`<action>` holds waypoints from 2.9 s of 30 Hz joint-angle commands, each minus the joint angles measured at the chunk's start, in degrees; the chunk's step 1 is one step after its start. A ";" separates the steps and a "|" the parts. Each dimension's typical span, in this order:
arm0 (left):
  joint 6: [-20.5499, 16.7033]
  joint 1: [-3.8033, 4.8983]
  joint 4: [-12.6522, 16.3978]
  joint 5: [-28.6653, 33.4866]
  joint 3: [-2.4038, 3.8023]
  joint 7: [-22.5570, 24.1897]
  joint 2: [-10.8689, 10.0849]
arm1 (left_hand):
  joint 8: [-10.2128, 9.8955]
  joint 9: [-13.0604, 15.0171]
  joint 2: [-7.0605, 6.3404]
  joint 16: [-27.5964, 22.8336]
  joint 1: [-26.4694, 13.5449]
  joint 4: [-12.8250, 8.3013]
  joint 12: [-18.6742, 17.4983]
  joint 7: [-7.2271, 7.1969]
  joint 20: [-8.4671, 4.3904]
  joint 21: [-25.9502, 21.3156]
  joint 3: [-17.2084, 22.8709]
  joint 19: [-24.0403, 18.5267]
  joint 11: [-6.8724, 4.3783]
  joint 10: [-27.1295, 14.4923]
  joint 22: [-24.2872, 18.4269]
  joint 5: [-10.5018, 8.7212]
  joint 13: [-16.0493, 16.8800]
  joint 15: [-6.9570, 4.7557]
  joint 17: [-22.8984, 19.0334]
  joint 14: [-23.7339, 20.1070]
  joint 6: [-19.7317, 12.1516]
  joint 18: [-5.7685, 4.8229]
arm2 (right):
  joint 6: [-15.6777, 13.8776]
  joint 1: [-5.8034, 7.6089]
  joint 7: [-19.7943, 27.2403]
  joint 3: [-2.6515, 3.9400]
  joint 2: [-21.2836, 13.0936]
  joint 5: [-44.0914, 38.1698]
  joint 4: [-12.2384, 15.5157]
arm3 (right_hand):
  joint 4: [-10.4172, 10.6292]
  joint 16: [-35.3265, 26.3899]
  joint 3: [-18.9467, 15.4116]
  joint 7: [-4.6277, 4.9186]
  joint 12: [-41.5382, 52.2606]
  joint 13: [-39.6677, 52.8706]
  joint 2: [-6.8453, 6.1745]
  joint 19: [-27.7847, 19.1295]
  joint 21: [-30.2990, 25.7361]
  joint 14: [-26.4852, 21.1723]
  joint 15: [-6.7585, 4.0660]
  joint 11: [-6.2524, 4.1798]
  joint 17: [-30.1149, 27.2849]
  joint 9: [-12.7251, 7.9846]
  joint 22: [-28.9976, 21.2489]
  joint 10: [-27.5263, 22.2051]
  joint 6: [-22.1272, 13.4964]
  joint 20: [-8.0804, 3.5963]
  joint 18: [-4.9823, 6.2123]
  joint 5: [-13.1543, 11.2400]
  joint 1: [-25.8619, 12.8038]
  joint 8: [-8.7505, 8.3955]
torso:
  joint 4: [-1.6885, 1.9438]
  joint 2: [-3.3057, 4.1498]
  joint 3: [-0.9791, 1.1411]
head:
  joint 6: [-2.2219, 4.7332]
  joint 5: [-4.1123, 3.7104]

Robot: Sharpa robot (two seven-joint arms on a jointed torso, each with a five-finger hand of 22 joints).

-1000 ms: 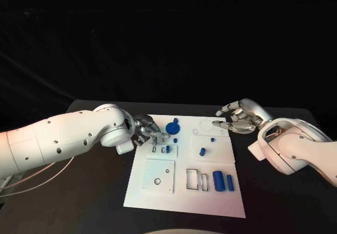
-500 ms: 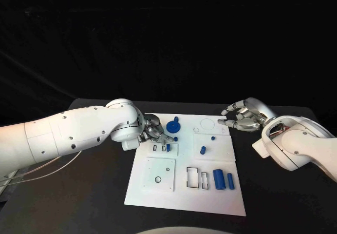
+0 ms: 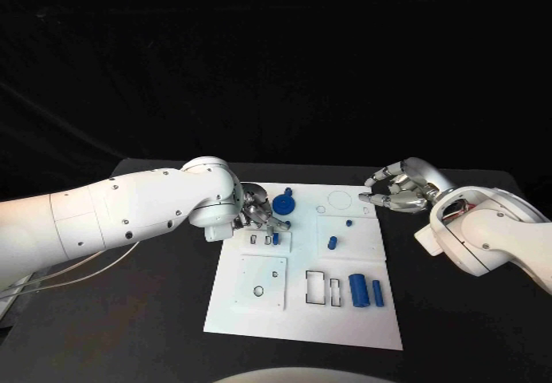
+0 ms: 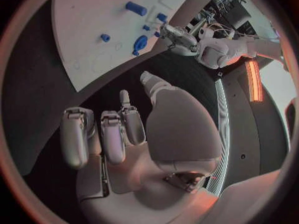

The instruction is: Assemble the parts on the task board

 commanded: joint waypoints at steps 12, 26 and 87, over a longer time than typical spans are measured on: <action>3.60 0.52 -0.29 -1.78 -0.14 -1.70 0.29 | 0.35 0.34 0.21 0.20 -0.83 0.39 0.59 -0.12 -0.49 0.30 -1.64 5.29 0.05 0.48 13.95 -0.44 0.34 -0.38 15.06 6.05 -0.42 -0.51 | 1.03 -0.03 -0.68 0.00 0.07 -1.38 -0.39 | 0.24 0.23 0.27 0.11 -0.06 5.22 -0.18 1.68 -0.18 5.97 0.06 -0.34 15.09 0.09 10.48 -0.06 0.42 0.11 0.67 0.46 0.41 0.29 | -0.04 0.03 -0.09 | -0.67 -0.18; 5.62 0.54 -0.48 -2.58 -0.32 -1.99 1.00 | 0.54 1.57 -0.01 0.20 0.70 0.10 0.89 -0.17 -0.50 0.33 -1.50 5.31 0.01 0.19 14.02 2.56 0.65 -0.39 15.06 6.05 -1.00 -0.52 | 1.31 -0.08 -0.93 0.00 0.17 -1.89 -0.59 | 0.21 0.23 0.41 0.08 -0.12 5.16 -0.23 1.66 -0.22 5.97 0.03 -0.37 15.09 0.14 10.46 -0.10 0.46 0.08 0.68 0.66 0.58 0.37 | 0.05 0.01 -0.01 | -1.14 -0.30; -2.35 0.48 -1.23 6.37 -1.18 1.08 0.89 | 9.24 12.19 -23.69 0.20 -9.30 -10.36 -0.38 -1.09 -1.24 -0.28 76.41 4.77 -0.76 -0.79 13.62 4.29 -0.90 -0.92 15.06 6.05 -3.39 -0.31 | 3.04 -0.35 -1.06 -0.04 0.76 -1.27 -1.64 | 1.03 0.23 1.09 0.01 -0.37 4.87 -0.12 1.49 -0.64 5.97 -0.07 -0.45 15.09 0.41 10.29 -0.22 0.42 -0.05 0.76 -0.62 0.32 0.73 | 0.05 -0.04 0.09 | -2.11 -0.29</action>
